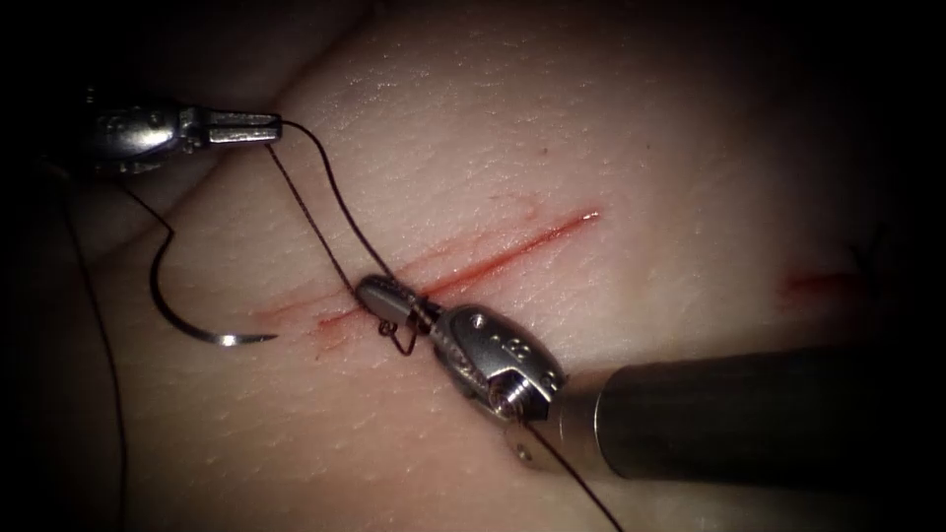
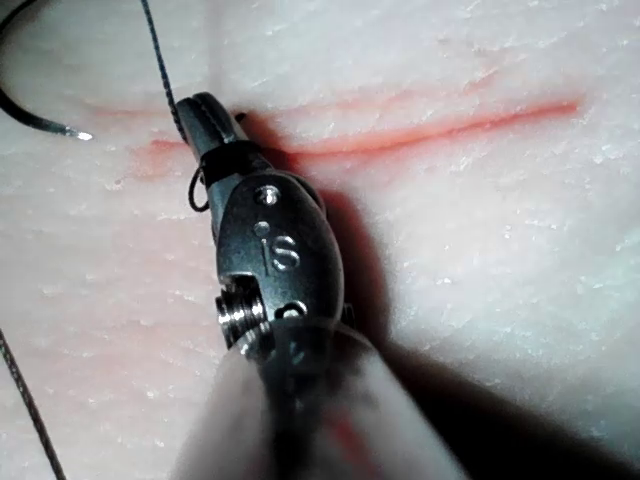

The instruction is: Wound Closure

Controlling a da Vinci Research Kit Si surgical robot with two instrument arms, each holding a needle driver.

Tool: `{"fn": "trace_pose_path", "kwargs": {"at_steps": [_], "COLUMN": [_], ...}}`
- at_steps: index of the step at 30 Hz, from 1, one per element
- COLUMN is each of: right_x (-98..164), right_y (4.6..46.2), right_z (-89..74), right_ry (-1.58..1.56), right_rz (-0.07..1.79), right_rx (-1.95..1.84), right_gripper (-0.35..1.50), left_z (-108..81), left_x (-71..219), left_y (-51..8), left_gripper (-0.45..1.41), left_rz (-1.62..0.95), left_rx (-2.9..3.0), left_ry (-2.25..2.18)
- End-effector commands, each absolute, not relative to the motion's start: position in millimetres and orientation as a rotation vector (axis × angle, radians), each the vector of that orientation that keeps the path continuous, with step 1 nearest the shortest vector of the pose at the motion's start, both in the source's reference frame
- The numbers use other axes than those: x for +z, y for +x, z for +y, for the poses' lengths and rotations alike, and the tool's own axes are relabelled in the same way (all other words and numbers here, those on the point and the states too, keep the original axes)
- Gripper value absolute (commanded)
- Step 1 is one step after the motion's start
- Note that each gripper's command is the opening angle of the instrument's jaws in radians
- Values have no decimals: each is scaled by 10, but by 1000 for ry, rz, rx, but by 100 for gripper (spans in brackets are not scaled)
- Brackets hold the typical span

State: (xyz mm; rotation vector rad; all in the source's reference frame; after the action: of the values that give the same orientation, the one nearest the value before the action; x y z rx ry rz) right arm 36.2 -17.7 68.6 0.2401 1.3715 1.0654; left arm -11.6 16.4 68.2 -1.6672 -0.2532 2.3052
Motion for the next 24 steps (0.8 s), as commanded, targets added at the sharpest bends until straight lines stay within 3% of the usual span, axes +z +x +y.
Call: {"fn": "trace_pose_path", "kwargs": {"at_steps": [1,11,24], "right_x": [690,690,690], "right_y": [365,355,347], "right_z": [-186,-195,-221], "right_ry": [242,248,260], "right_rz": [1372,1376,1384], "right_rx": [1058,1045,1014], "right_gripper": [-35,-35,-35], "left_z": [176,242,285], "left_x": [699,738,784], "left_y": [-119,-99,-86], "left_gripper": [-45,-45,-45], "left_rz": [-246,-196,97], "left_rx": [2306,2320,2531], "left_ry": [-1649,-1567,-1253]}}
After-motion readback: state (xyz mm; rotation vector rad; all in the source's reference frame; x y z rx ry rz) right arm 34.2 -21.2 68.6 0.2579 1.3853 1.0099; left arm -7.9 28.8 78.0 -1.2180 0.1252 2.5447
